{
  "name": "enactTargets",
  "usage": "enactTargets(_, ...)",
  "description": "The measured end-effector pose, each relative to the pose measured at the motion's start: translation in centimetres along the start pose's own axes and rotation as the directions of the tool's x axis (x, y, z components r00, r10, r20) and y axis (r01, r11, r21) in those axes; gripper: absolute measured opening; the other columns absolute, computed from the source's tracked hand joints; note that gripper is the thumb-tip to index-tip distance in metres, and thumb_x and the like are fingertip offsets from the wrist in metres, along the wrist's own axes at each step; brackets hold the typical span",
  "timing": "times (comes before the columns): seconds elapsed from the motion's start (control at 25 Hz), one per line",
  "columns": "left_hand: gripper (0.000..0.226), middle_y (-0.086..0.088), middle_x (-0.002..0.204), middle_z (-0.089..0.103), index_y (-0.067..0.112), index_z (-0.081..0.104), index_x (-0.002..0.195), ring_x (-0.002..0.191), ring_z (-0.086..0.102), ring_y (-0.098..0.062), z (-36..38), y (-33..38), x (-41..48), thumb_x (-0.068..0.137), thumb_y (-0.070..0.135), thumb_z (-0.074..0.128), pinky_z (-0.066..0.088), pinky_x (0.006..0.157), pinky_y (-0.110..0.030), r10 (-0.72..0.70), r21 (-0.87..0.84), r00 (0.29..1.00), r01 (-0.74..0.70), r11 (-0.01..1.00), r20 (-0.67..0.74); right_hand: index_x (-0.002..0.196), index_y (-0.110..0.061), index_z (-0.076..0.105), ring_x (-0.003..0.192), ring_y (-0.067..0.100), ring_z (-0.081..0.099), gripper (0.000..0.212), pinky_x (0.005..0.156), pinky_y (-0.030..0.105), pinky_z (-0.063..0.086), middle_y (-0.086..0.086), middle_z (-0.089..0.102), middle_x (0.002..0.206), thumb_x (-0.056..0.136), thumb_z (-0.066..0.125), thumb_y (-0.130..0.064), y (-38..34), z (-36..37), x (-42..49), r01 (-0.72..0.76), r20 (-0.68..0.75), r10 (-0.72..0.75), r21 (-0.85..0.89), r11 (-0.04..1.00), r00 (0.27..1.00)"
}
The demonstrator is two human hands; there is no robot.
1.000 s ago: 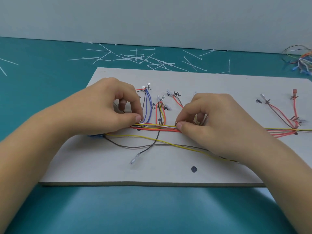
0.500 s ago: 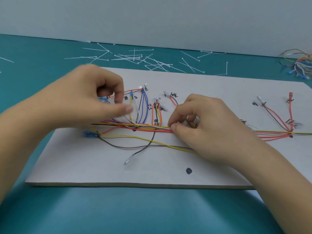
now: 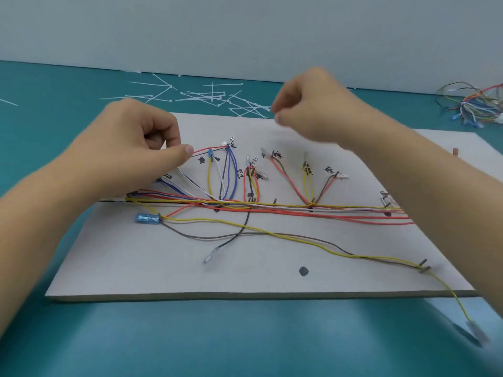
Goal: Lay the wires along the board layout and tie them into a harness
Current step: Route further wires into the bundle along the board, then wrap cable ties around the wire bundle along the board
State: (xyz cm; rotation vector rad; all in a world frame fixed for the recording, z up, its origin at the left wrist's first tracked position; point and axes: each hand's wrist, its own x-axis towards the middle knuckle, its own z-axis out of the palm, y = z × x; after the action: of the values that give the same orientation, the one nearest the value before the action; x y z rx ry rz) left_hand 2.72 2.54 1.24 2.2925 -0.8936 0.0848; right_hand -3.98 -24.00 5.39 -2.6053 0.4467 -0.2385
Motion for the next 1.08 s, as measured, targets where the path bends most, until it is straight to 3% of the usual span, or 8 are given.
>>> enactTargets(0.2,0.030,0.007,0.041,0.030,0.017,0.063,0.065,0.041,0.031,-0.012,0.2,-1.0,0.3,0.089,0.029,0.077,0.026,0.055,-0.026,-0.056,0.010,0.998,0.057,0.998,-0.022,0.115,-0.013,0.076,0.100,0.023,0.066,0.027,0.083,0.024,0.051,0.007,0.073,0.113,0.091,0.067,-0.004,2.6,3.4,9.0,-0.122,-0.059,0.119,-0.047,0.991,0.991)
enactTargets(0.32,0.027,0.007,0.040,0.032,0.021,0.063,0.067,0.039,0.031,-0.011,0.5,-1.0,0.2,0.089,0.031,0.075,0.029,0.055,-0.026,-0.057,-0.008,0.998,0.057,0.998,-0.001,0.111,-0.014,0.078,0.104,0.022,0.066,0.023,0.088,0.027,0.053,0.005,0.075,0.113,0.088,0.076,-0.014,3.5,4.2,10.9,-0.148,-0.066,0.147,-0.010,0.989,0.987)
enactTargets(0.6,0.029,0.008,0.041,0.032,0.018,0.063,0.066,0.038,0.031,-0.011,0.5,-0.8,0.3,0.090,0.030,0.076,0.031,0.053,-0.024,-0.073,-0.028,0.997,0.074,0.997,0.017,0.115,-0.001,0.073,0.114,0.031,0.067,0.025,0.096,0.040,0.058,0.016,0.074,0.115,0.092,0.063,-0.005,4.0,4.7,11.7,-0.167,-0.092,0.158,-0.106,0.980,0.983)
enactTargets(0.72,0.026,0.008,0.043,0.035,0.020,0.064,0.067,0.041,0.034,-0.011,0.3,-1.0,0.5,0.088,0.029,0.076,0.031,0.053,-0.025,-0.085,-0.024,0.996,0.084,0.996,-0.032,0.114,0.001,0.071,0.107,0.032,0.069,0.026,0.090,0.039,0.059,0.019,0.073,0.114,0.092,0.058,-0.002,3.1,3.1,10.3,-0.162,-0.141,0.141,-0.146,0.976,0.980)
enactTargets(0.8,0.022,0.007,0.046,0.037,0.021,0.065,0.070,0.045,0.035,-0.011,0.2,-1.3,0.6,0.089,0.028,0.075,0.031,0.054,-0.026,-0.085,-0.040,0.993,0.082,0.996,-0.085,0.104,-0.003,0.074,0.084,0.030,0.069,0.020,0.071,0.034,0.058,0.016,0.075,0.099,0.092,0.059,-0.003,1.7,1.4,7.9,-0.122,-0.161,0.105,-0.104,0.987,0.981)
enactTargets(0.88,0.017,0.005,0.055,0.044,0.021,0.067,0.077,0.050,0.038,-0.010,0.3,-1.1,0.5,0.090,0.028,0.073,0.034,0.056,-0.026,-0.074,-0.090,0.985,0.061,0.994,-0.156,0.086,-0.016,0.074,0.067,0.022,0.064,0.014,0.053,0.023,0.047,0.004,0.071,0.079,0.091,0.063,-0.009,-0.3,0.1,4.1,-0.050,-0.149,0.046,-0.022,0.998,0.988)
enactTargets(0.96,0.012,0.005,0.068,0.056,0.021,0.070,0.088,0.055,0.042,-0.008,0.3,-0.5,0.5,0.092,0.032,0.068,0.039,0.056,-0.022,-0.061,-0.153,0.966,0.023,0.988,-0.252,0.076,-0.021,0.071,0.062,0.014,0.065,0.015,0.049,0.021,0.043,-0.004,0.070,0.071,0.089,0.066,-0.015,-2.2,-0.5,-0.3,0.063,-0.125,-0.059,0.027,0.998,0.990)
enactTargets(1.08,0.021,0.002,0.081,0.065,0.022,0.072,0.098,0.062,0.050,-0.016,0.1,0.9,0.2,0.094,0.038,0.059,0.042,0.057,-0.022,-0.028,-0.233,0.941,-0.055,0.971,-0.338,0.077,-0.021,0.071,0.061,0.011,0.070,0.012,0.054,0.027,0.056,-0.005,0.071,0.067,0.087,0.068,-0.016,-3.8,-0.1,-5.7,0.142,-0.090,-0.132,0.116,0.983,0.987)
